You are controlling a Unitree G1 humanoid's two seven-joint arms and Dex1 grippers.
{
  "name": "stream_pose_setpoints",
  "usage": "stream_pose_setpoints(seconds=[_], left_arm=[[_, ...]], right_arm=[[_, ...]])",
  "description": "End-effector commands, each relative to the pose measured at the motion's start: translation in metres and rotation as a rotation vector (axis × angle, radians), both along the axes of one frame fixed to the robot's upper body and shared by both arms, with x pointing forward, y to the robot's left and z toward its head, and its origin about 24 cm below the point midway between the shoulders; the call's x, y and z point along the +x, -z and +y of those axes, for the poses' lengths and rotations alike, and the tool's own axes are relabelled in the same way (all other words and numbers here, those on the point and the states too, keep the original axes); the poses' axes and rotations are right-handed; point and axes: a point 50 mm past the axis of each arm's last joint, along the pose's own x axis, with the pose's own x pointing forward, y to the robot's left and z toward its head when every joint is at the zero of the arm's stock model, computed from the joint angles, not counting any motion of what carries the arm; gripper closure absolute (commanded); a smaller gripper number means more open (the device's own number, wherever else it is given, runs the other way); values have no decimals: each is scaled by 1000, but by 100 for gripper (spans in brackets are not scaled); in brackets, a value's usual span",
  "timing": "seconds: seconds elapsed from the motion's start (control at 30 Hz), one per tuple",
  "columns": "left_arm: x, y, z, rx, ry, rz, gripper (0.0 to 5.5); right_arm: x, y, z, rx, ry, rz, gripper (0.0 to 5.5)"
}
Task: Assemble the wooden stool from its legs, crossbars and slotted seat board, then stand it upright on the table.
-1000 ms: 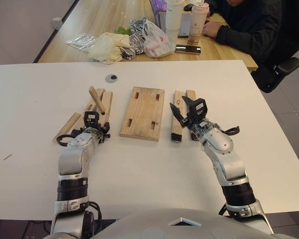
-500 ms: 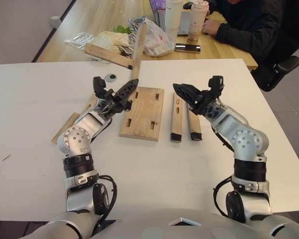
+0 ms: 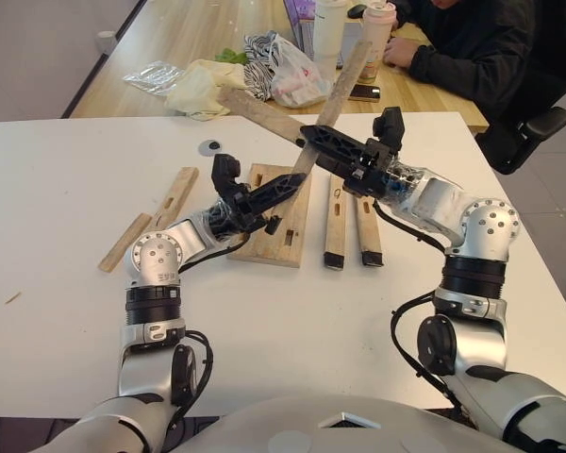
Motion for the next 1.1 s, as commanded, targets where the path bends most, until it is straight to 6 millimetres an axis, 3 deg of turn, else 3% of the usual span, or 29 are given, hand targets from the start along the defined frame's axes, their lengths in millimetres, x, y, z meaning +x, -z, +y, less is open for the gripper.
stream_pose_setpoints(seconds=[0.03,0.33,0.63,0.67,0.8,0.93,1.03,1.1], left_arm=[[-2,-8,-2,-37,31,-12,352],[1,-5,-4,-9,6,7,352],[0,-6,-3,-7,10,2,352],[1,-6,-2,4,-4,-5,323],[13,1,15,31,-146,45,267],[19,15,40,103,-270,93,198],[43,34,65,278,-582,116,176],[55,34,74,323,-745,93,176]], right_arm=[[2,0,1,-14,-6,17,199],[2,-2,-1,35,-13,24,336],[3,-2,-3,51,1,25,338],[4,-2,-3,55,19,18,338],[5,-4,-6,85,86,-46,342],[8,7,-13,15,164,-110,342],[6,19,-12,-39,187,-179,343],[5,28,-9,-75,186,-231,343]])
